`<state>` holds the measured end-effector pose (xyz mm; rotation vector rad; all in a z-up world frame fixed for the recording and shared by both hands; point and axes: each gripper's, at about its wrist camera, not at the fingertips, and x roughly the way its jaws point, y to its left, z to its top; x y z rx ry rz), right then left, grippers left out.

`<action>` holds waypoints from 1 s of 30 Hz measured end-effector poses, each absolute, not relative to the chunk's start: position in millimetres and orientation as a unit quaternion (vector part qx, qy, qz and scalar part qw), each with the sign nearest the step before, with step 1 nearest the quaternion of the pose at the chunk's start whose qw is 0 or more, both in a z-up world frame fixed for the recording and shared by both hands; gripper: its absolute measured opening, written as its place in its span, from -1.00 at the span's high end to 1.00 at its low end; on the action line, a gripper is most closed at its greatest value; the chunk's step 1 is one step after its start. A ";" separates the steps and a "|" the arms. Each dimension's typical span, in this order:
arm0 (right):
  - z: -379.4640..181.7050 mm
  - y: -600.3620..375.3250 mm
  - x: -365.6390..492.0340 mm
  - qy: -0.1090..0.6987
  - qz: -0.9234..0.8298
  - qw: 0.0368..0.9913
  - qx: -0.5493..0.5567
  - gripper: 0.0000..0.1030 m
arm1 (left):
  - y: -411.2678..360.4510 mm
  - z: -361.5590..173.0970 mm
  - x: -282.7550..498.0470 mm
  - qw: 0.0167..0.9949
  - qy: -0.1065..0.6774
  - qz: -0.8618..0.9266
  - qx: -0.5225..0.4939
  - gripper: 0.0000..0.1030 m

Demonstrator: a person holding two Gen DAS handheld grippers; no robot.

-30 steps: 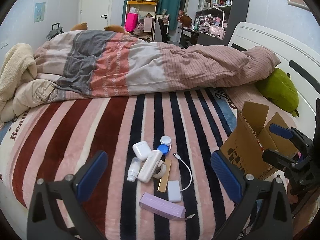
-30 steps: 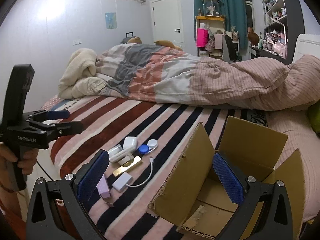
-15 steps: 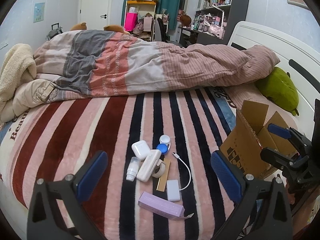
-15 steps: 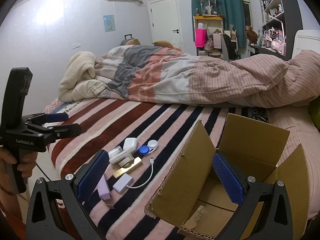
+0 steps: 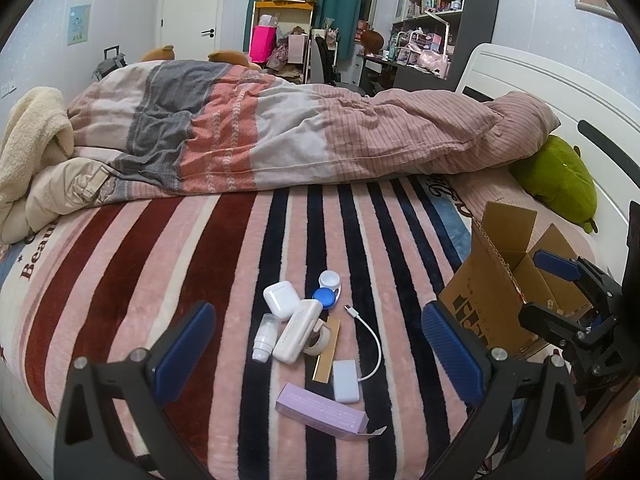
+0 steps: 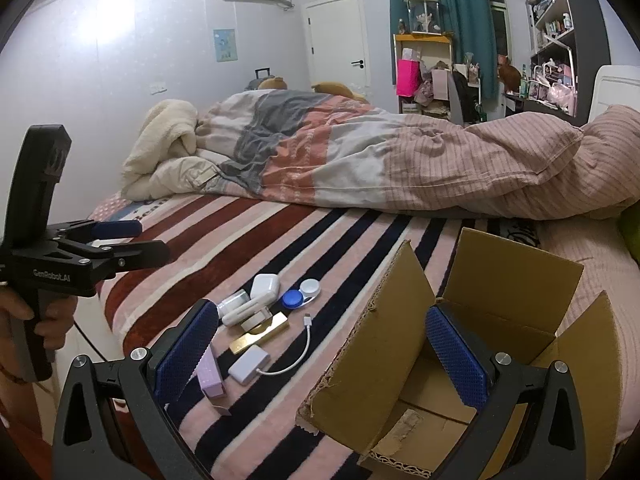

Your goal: Organize rigid objects

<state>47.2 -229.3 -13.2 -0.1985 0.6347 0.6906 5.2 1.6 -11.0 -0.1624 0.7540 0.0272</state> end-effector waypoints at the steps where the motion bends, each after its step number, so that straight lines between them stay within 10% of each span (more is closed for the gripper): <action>1: -13.0 -229.1 46.9 0.305 0.334 0.887 -0.094 -1.00 | 1.2 -10.4 5.1 0.926 0.368 0.013 -0.080 -0.99; 18: -7.5 -229.1 45.4 0.299 0.332 0.889 -0.098 -1.00 | 7.1 -7.6 2.9 0.929 0.360 0.014 -0.086 -0.99; 30: -9.5 -161.7 26.8 0.296 0.399 0.851 -0.169 -0.09 | 56.3 -25.2 -9.3 0.928 0.356 0.033 -0.103 -0.99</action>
